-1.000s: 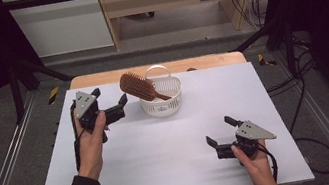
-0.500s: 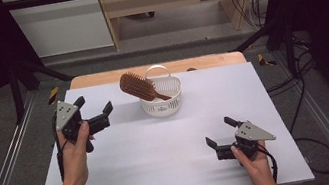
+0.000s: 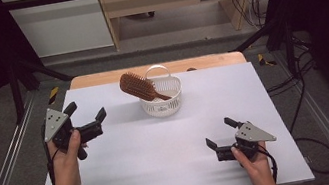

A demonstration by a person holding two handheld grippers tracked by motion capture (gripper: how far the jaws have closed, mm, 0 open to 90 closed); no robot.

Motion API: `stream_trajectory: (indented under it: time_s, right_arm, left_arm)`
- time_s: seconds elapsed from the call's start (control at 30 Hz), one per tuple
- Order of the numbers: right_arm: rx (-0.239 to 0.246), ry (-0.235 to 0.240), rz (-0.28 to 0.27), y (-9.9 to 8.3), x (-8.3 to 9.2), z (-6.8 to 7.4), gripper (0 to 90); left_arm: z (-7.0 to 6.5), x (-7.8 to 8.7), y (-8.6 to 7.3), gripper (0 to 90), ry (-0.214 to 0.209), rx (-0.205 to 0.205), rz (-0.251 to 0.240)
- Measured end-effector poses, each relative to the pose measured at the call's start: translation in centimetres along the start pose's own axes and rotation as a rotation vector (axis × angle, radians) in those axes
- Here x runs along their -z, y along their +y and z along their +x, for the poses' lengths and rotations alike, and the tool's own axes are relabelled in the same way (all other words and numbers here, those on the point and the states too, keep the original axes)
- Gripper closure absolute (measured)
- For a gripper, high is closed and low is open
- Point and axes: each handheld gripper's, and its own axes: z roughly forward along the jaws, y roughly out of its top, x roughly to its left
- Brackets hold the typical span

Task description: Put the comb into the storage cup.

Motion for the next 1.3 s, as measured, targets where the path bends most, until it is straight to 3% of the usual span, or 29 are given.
stream_trajectory:
  time_s: [0.27,0.6,1.03,1.3]
  right_arm:
    - [0.014,-0.001,0.002,0.0,0.2,0.1,2.6]
    - [0.021,-0.005,0.004,0.0,0.7,-0.3,2.6]
    - [0.021,-0.007,0.012,0.1,0.9,-0.3,2.9]
    - [0.027,-0.015,0.018,0.1,1.2,-0.5,2.8]
  left_arm:
    - [0.0,2.0,-1.8,0.8,0.011,0.016,-0.038]
    - [1.2,4.3,-4.2,1.1,0.036,0.011,-0.067]
    - [2.6,6.4,-7.5,1.1,0.054,0.036,-0.059]
    - [2.6,7.2,-9.1,1.1,0.056,0.038,-0.042]
